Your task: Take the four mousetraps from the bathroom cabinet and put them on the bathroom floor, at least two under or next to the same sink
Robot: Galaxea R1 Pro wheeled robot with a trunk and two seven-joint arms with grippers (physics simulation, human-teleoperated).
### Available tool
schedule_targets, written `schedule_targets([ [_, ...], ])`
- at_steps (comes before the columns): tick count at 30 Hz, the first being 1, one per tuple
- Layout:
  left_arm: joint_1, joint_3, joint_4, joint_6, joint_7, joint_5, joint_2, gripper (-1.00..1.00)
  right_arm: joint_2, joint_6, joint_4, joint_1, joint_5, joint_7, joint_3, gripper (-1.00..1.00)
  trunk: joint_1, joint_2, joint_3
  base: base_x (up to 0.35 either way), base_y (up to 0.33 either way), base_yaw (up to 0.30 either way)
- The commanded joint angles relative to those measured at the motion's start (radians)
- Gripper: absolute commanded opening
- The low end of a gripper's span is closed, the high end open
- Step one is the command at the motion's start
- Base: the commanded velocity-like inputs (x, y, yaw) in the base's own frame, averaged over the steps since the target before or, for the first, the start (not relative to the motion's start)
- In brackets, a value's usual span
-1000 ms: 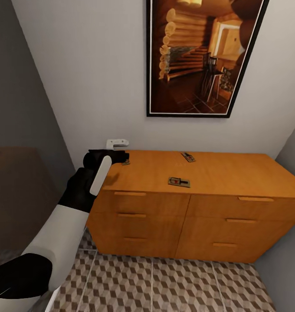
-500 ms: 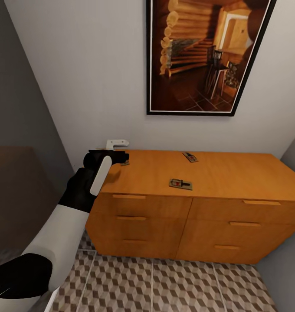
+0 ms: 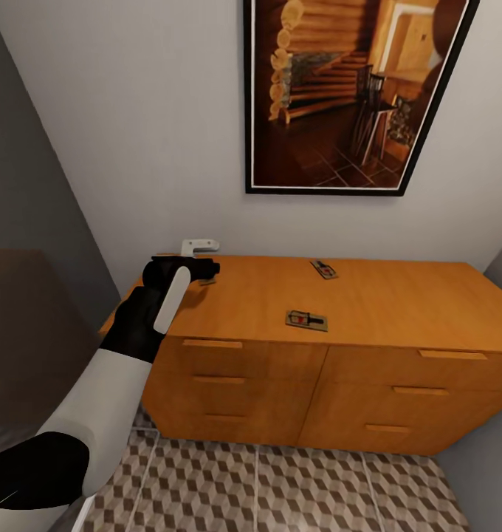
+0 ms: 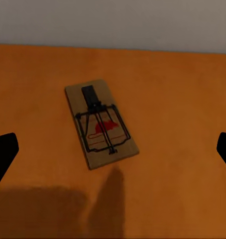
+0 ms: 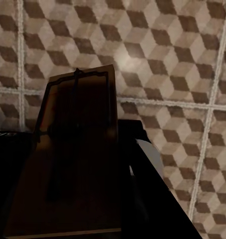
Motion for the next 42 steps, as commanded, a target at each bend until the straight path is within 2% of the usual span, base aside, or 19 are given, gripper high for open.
schedule_targets([
  [1, -0.001, -0.001, 0.0, 0.002, 0.01, 0.011, 0.0, 1.0, 0.0, -0.003, 0.001, -0.001, -0.003, -0.002, 0.006, -1.0, 0.0, 0.0, -0.002, 0.052, -0.031, 0.0],
  [32, -0.001, -0.001, 0.001, 0.002, 0.01, 0.009, 0.0, 1.0, 0.0, -0.003, 0.001, -0.001, -0.003, -0.002, 0.006, -1.0, 0.0, 0.0, -0.042, 0.032, -0.017, 0.0],
  [42, -0.001, -0.001, 0.0, 0.002, 0.01, 0.01, 0.0, 1.0, 0.0, -0.003, 0.001, -0.001, -0.003, -0.002, 0.006, -1.0, 0.0, 0.0, -0.044, 0.004, -0.002, 0.0],
])
